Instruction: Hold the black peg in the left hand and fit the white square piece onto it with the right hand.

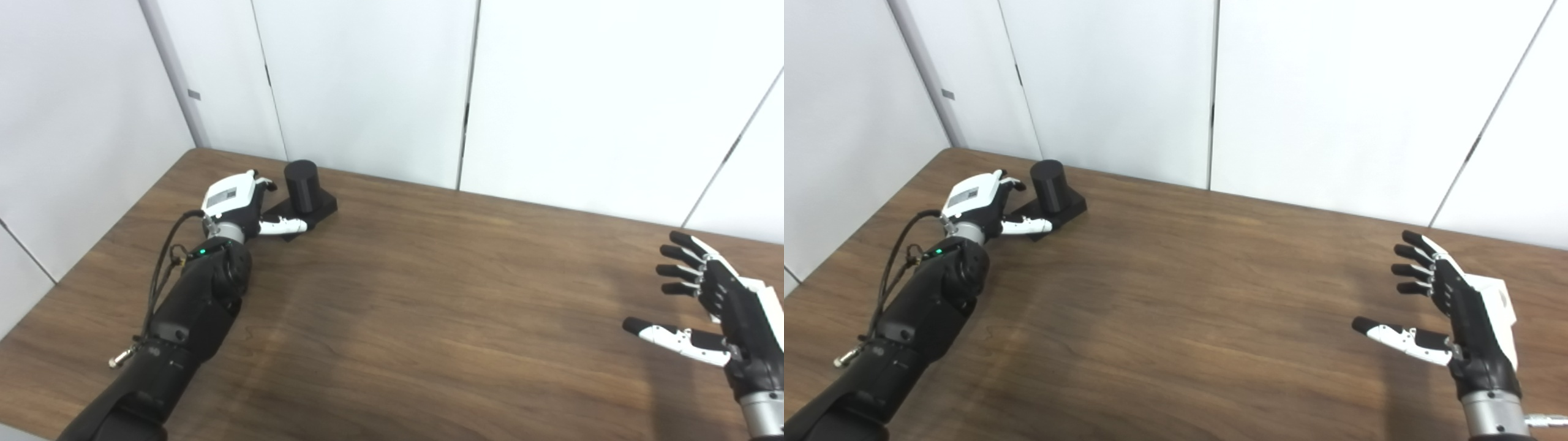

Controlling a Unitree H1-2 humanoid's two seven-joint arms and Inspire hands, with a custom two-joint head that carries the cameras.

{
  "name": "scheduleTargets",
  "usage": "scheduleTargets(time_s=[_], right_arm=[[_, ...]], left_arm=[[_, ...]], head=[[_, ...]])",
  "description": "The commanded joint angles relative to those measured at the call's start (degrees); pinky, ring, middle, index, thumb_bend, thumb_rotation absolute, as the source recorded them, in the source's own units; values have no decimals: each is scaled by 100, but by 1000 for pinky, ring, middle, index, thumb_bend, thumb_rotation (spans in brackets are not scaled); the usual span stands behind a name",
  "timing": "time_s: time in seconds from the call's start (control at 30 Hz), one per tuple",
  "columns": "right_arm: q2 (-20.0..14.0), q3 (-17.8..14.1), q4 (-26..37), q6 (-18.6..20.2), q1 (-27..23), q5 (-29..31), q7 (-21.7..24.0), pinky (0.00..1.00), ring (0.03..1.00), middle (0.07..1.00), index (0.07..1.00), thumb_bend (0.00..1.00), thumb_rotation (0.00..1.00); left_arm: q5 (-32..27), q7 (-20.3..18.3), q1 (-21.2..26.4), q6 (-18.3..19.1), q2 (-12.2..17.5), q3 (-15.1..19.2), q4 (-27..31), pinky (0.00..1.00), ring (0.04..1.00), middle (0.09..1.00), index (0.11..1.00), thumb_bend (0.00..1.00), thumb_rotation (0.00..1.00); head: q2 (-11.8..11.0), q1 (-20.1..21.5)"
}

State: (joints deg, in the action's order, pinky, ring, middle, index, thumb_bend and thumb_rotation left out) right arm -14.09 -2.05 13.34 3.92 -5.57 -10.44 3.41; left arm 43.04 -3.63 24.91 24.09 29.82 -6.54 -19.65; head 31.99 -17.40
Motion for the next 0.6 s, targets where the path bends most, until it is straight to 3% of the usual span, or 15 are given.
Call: scheduleTargets(time_s=[0.0, 0.33, 0.57], right_arm=[[-53, -65, 154, -113, -127, 68, -5, 643, 738, 811, 853, 689, 0], [-66, -83, 173, -111, -113, 53, 7, 636, 733, 805, 847, 700, 0], [-57, -70, 206, -120, -94, 14, 12, 637, 732, 803, 845, 699, 0]], left_arm=[[10, 157, 250, -11, 141, -10, 17, 876, 1000, 1000, 849, 1000, 641], [81, 368, 288, 35, 120, -257, -203, 911, 1000, 1000, 865, 1000, 632], [77, 466, 384, 15, 139, -392, -423, 875, 1000, 1000, 857, 1000, 607]], head=[[11, -8], [40, 2], [54, 30]])
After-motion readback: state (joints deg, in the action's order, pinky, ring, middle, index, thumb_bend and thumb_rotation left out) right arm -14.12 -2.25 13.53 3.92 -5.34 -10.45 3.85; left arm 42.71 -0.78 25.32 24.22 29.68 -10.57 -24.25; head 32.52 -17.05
